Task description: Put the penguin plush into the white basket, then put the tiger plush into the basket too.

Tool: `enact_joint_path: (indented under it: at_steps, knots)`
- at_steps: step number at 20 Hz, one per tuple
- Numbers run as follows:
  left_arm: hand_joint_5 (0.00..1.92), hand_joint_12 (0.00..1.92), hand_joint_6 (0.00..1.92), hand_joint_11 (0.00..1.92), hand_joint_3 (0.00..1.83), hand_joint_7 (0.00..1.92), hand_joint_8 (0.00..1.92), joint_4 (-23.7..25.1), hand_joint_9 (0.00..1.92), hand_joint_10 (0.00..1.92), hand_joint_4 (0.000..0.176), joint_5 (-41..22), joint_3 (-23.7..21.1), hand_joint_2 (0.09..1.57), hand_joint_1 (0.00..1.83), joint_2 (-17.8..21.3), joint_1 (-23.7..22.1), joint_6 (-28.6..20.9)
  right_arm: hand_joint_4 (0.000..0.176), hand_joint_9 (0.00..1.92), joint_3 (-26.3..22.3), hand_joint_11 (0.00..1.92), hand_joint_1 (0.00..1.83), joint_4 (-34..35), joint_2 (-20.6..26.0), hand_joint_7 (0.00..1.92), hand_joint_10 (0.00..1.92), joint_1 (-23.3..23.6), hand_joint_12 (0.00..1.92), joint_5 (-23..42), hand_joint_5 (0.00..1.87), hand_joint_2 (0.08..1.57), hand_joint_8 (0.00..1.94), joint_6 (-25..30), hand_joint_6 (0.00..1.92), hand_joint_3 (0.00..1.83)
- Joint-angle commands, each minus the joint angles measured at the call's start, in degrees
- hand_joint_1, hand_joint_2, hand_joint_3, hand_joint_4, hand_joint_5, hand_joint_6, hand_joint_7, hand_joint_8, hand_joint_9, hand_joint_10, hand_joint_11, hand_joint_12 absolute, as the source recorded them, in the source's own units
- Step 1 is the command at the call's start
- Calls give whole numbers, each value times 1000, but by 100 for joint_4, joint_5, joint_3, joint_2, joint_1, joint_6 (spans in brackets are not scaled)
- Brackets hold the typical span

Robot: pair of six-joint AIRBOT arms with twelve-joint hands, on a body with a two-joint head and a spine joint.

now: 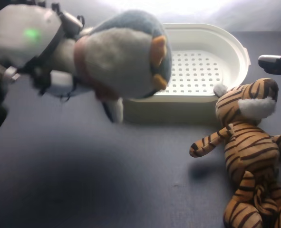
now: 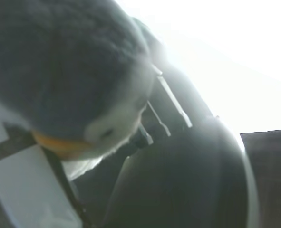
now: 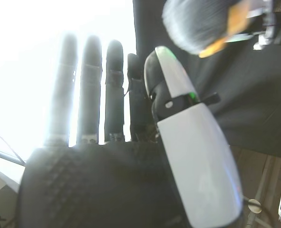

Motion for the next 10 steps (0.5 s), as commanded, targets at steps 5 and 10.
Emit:
enact_joint_path:
  at_steps: [5,10]
  knots:
    - [1181,848,515,945,1,1443,29,-291,1153,895,0,1168,976,1000,1409,-632,-1193,935,0,701,59,585,1056,24,15,691,0,24,19,699,554,1343,5,69,2,0]
    - [334,1043,0,45,3,378,0,-632,398,1,91,1445,943,912,996,-660,-1364,1830,0,725,24,612,1051,-16,24,714,6,23,21,700,567,1322,6,111,3,0]
